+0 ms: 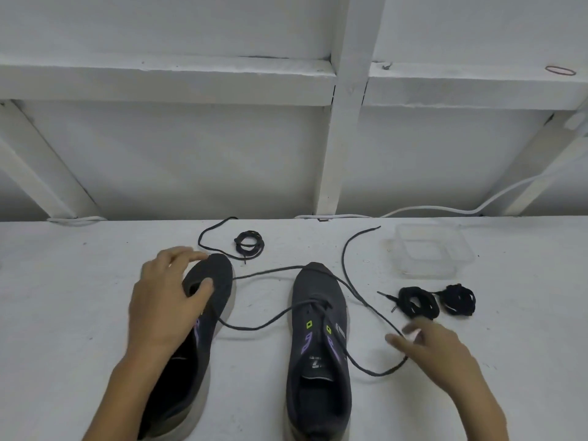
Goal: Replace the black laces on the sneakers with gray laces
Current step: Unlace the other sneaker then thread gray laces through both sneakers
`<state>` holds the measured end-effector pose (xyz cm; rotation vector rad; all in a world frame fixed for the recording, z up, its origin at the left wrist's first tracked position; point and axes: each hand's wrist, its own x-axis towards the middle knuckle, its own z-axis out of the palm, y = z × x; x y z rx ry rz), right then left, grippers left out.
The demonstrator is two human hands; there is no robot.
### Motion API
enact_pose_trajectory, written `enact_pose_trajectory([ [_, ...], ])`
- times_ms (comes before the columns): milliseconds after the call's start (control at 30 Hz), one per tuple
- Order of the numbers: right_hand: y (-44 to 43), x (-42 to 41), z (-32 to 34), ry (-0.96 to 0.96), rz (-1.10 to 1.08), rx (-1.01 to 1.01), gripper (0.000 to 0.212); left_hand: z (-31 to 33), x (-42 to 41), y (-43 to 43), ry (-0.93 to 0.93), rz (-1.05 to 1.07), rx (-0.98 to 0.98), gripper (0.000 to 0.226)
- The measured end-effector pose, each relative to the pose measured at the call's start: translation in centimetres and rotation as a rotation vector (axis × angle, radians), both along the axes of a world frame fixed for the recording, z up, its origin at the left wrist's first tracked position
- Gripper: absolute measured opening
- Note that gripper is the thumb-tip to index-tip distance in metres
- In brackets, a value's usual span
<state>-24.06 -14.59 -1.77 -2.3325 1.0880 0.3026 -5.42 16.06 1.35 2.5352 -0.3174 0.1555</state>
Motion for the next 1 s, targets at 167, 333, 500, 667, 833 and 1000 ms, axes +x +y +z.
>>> enact_pose_trajectory([
  [167,-2.2,6.6,3.3,-0.327,0.086,-0.028,0.030,1.1,1.2,-8.9,-0.043,-0.425,-0.189,0.036],
  [333,-4.1,17.2,1.0,-0.385,0.123,-0.043,0.025,-1.9,1.1,-18.4,0.116,-0.828,0.323,0.036],
  [500,-4.1,21.2,-3.7,-0.244,0.084,-0.281,0.035,-4.7,0.7,-21.2,0.065,-0.801,0.517,0.020],
  [667,-4.4,22.0,-4.8,-0.233,0.060,-0.303,0.018,-4.9,1.4,-20.7,0.048,-0.740,0.360,0.021],
  [833,-5.6,21.2,-4.1,-0.436,-0.057,0.010,0.030,-2.2,2.2,-16.6,0.107,-0.544,-0.043,0.020],
  [1000,-3.5,16.3,1.0,-0.845,-0.113,0.525,0.034,-0.9,2.0,-10.7,0.315,-0.366,-0.580,0.024],
])
